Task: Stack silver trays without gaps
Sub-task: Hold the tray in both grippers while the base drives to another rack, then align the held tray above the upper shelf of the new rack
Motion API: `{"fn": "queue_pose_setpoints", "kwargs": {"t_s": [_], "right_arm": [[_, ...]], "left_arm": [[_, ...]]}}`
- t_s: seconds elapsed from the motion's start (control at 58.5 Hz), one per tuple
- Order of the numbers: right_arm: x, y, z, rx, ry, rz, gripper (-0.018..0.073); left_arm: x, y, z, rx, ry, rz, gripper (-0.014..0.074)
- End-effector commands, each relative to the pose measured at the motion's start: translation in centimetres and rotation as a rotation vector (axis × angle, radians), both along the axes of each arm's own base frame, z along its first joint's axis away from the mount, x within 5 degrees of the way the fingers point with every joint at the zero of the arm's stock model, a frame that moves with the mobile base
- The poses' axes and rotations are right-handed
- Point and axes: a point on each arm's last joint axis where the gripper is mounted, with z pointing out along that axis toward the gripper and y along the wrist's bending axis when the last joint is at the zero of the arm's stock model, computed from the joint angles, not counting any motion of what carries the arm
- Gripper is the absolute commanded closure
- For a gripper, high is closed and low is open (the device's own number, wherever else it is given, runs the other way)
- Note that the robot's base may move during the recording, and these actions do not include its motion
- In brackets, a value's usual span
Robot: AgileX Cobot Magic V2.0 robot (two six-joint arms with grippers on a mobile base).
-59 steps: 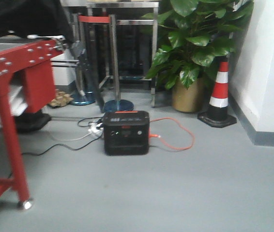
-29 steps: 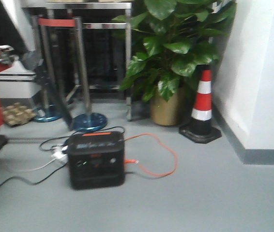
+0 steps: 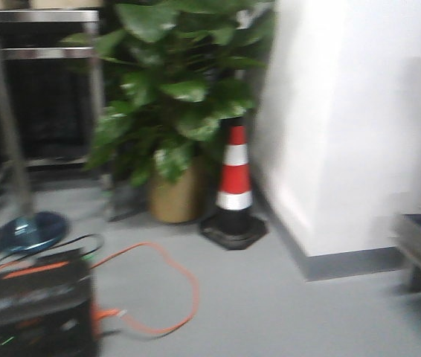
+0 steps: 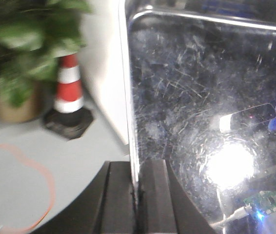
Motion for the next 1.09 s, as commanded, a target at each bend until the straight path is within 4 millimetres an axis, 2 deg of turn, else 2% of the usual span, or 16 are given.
{"fn": "queue_pose_setpoints", "kwargs": {"t_s": [0.0, 1.076], "right_arm": [[-0.18, -0.26, 0.77, -0.045, -0.050, 0.000, 0.0638], [-0.18, -0.25, 0.77, -0.043, -0.050, 0.000, 0.0638]], "left_arm": [[-0.26, 0.31, 1.35, -0.021, -0.073, -0.009, 0.0622], [-0.21, 0.39, 1.38, -0.007, -0.084, -0.005, 0.0622]]}}
